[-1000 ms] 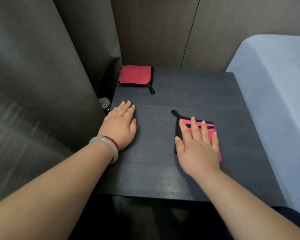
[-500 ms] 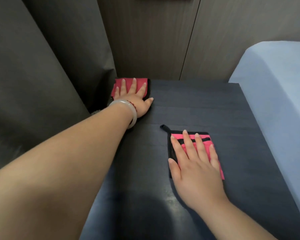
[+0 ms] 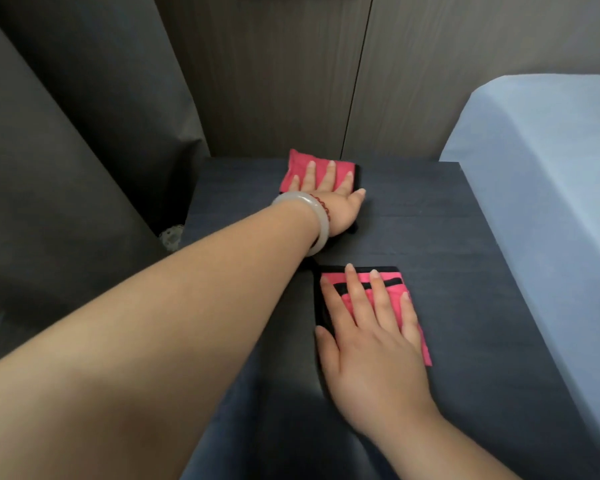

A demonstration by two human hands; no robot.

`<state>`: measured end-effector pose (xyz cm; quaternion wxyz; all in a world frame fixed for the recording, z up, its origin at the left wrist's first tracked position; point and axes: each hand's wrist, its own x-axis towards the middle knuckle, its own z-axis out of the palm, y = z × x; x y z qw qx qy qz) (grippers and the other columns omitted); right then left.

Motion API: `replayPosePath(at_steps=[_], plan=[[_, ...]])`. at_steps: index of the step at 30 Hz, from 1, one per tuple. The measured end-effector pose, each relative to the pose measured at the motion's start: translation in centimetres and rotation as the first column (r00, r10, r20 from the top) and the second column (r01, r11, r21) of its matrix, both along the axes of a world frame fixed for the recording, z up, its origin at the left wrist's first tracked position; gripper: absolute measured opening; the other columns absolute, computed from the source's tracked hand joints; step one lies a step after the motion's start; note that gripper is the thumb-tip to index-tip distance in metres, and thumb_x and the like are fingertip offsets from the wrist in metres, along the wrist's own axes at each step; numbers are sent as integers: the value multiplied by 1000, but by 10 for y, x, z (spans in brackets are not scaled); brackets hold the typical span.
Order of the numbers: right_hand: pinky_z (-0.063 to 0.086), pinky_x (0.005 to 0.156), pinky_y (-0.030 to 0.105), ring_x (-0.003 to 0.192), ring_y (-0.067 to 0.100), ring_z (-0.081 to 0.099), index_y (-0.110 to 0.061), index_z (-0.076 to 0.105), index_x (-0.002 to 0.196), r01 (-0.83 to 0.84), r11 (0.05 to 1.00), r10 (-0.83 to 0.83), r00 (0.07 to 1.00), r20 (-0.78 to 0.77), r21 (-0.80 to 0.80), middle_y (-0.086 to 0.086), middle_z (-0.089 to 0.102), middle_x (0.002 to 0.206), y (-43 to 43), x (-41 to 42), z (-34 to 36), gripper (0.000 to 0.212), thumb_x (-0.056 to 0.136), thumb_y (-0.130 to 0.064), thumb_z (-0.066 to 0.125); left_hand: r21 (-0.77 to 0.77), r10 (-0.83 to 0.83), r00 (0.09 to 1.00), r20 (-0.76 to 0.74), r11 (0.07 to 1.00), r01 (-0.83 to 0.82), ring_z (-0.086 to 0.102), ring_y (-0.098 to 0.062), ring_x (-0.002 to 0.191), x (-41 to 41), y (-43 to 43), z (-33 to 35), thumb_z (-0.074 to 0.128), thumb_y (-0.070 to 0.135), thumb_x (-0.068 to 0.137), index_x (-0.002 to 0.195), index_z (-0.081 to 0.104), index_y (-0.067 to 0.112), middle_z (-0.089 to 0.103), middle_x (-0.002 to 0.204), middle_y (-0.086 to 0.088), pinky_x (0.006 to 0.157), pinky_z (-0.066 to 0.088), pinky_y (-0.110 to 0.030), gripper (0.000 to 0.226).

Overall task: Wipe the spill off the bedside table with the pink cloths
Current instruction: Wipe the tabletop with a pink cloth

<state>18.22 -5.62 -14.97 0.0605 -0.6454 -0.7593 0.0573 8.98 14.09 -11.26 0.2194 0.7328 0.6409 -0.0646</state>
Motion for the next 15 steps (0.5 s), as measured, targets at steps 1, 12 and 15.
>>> replayPosePath(at_steps=[1, 12, 15], plan=[[14, 117, 54, 148, 26, 19, -33, 37, 148, 1, 1000, -1, 1000, -14, 7, 0, 29, 159, 0, 0, 0, 59, 92, -50, 34, -8, -18, 1000, 4, 1000, 18, -22, -26, 146, 9, 1, 1, 9, 55, 99, 154, -2, 36, -19, 161, 4, 118, -11, -48, 59], [9, 118, 53, 150, 24, 14, -36, 36, 148, 9, 1000, -9, 998, -60, 9, -2, 26, 160, 0, 1, -2, 59, 91, -50, 35, 47, -143, 988, 64, 989, 140, -14, -22, 148, 26, 6, 1, 8, 48, 102, 155, 5, 34, -10, 163, 5, 120, -6, -43, 55], [9, 118, 53, 150, 24, 13, -35, 34, 149, 12, 1000, -11, 999, -32, 6, -2, 24, 161, -1, 1, 0, 59, 92, -51, 33, 110, -162, 983, 82, 982, 153, -7, -19, 149, 1, 1, 1, 11, 44, 104, 155, 13, 31, -3, 163, 5, 119, -1, -43, 53]])
